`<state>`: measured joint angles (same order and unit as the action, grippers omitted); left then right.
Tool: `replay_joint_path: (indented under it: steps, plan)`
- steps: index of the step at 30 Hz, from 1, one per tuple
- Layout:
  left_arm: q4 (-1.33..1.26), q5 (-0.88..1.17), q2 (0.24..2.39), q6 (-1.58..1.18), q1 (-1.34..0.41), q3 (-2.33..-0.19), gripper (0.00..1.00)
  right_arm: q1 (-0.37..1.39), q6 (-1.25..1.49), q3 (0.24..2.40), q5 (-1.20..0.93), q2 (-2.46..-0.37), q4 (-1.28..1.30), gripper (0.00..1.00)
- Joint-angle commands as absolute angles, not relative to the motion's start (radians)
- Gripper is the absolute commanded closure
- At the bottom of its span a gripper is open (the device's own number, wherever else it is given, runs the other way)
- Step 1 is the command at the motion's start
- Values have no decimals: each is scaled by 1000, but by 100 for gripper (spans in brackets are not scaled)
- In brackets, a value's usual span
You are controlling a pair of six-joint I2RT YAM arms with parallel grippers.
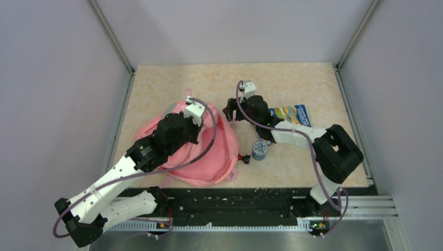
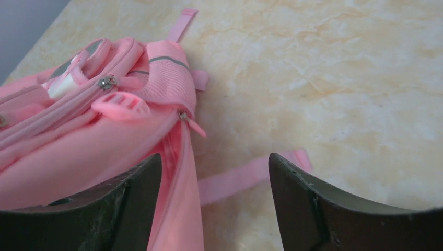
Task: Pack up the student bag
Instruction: Unzip the student bag at the center of the board, then pick up the book from the center of the board.
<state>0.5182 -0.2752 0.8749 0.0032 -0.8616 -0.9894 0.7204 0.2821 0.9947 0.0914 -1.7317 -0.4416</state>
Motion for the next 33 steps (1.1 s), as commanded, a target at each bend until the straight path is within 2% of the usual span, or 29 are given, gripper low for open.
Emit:
replay_joint_path:
  steps: [1,7,15,24,33]
  plan:
    - [420,-254,905,-57,-715,-1023,100,652,283,957,118,-1514,-300,21]
    - [318,-280,886,-75,-661,-936,100,477,197,875,123,-1337,-71,2]
    - [285,-339,810,-89,-631,-837,100,118,160,827,-33,-1301,99,1]
    - [299,-285,812,-115,-620,-849,100,-200,241,796,-232,-1408,90,1]
    - [290,-203,799,-140,-581,-852,100,-283,278,802,-519,-1561,26,2]
